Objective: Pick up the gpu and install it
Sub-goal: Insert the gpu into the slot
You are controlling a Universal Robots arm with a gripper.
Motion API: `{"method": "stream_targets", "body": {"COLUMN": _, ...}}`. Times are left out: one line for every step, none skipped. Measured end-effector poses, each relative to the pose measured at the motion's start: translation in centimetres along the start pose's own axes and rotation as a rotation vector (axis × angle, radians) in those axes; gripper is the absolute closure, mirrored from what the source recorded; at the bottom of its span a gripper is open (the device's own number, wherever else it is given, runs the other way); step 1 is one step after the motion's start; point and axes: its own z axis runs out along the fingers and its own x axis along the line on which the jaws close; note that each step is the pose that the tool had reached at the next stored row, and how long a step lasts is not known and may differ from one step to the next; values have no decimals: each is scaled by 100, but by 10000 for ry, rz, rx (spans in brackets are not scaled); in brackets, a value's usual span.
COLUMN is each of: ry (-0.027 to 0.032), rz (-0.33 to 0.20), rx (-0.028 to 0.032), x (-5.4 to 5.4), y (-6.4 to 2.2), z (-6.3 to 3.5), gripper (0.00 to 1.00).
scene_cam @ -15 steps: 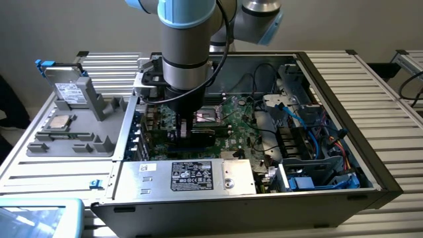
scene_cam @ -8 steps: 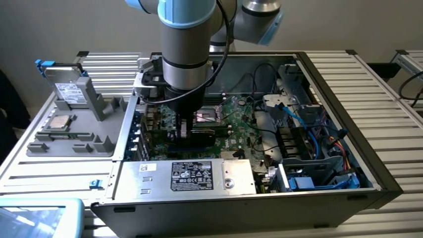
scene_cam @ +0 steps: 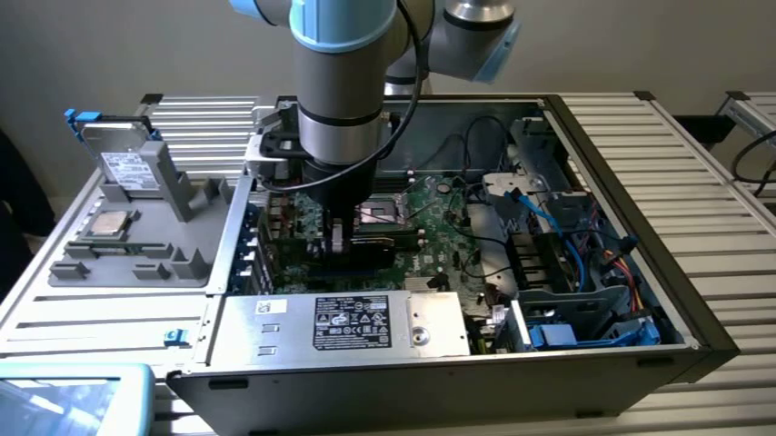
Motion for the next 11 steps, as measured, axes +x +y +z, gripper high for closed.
{"method": "stream_targets", "body": {"ry": 1, "rz": -16, "rx": 0, "x": 0, "y": 0, "z": 0, "gripper": 71}}
{"method": "stream_targets", "body": {"ry": 2, "rz": -35, "rx": -2, "x": 0, "y": 0, "z": 0, "gripper": 71}}
{"method": "stream_targets", "body": {"ry": 3, "rz": -46, "rx": -5, "x": 0, "y": 1, "z": 1, "gripper": 71}}
{"method": "stream_targets", "body": {"ry": 4, "rz": -55, "rx": -6, "x": 1, "y": 1, "z": 1, "gripper": 71}}
{"method": "stream_targets", "body": {"ry": 5, "rz": -64, "rx": -9, "x": 1, "y": 1, "z": 1, "gripper": 71}}
{"method": "stream_targets", "body": {"ry": 6, "rz": -77, "rx": -12, "x": 1, "y": 1, "z": 2, "gripper": 71}}
{"method": "stream_targets", "body": {"ry": 6, "rz": -87, "rx": -15, "x": 0, "y": 1, "z": 2, "gripper": 71}}
{"method": "stream_targets", "body": {"ry": 7, "rz": -98, "rx": -21, "x": 0, "y": 1, "z": 2, "gripper": 71}}
{"method": "stream_targets", "body": {"ry": 7, "rz": -106, "rx": -28, "x": 0, "y": 1, "z": 2, "gripper": 71}}
{"method": "stream_targets", "body": {"ry": 8, "rz": -110, "rx": -31, "x": 0, "y": 1, "z": 2, "gripper": 71}}
{"method": "stream_targets", "body": {"ry": 8, "rz": -111, "rx": -32, "x": 0, "y": 1, "z": 2, "gripper": 71}}
